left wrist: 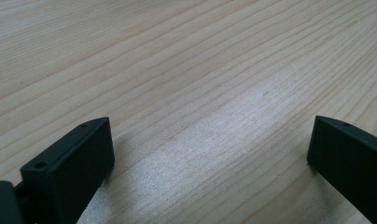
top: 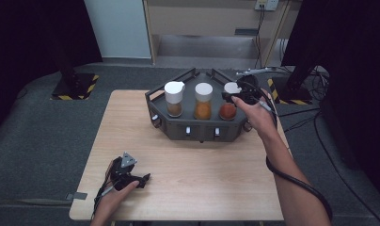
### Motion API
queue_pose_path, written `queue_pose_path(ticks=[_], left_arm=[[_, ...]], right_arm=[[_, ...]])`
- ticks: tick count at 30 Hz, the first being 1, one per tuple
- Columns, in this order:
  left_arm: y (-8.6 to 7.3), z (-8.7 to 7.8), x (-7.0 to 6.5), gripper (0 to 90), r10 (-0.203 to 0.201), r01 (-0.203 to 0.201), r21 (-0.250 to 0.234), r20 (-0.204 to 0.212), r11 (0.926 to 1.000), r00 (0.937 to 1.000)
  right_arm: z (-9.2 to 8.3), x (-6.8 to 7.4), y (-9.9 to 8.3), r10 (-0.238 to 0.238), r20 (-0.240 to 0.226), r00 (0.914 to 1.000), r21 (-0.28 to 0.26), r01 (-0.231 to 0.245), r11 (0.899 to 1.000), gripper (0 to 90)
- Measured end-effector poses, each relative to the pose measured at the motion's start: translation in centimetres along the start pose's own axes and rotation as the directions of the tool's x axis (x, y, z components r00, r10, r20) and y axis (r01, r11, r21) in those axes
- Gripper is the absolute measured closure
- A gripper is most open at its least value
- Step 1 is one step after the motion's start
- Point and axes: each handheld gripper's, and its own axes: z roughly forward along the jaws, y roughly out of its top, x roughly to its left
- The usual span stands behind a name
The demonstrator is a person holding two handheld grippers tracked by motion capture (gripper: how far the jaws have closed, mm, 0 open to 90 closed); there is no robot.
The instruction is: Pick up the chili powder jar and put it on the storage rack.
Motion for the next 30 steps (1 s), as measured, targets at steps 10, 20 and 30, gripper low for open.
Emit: queue_pose_path(ticks=[10, 20, 30], left_arm=[[-0.02, 0.01, 0.00, 0.0, -0.001, 0.001, -0.001, 0.001, 1.0000, 1.0000], [-0.02, 0.01, 0.00, 0.0, -0.001, 0.001, -0.001, 0.000, 1.0000, 1.0000], [-0.03, 0.01, -0.01, 0.0, -0.002, 0.002, -0.002, 0.001, 1.0000, 1.0000]], right_arm=[[-0.18, -0.27, -0.19, -0.007, -0.011, 0.9999, 0.001, 0.007, 1.000, 33.9], [-0.13, -0.44, -0.09, -0.011, -0.018, 0.9998, 0.005, 0.011, 1.000, 33.6], [-0.12, -0.87, -0.12, -0.008, -0.037, 0.9993, 0.000, 0.008, 1.000, 23.0]])
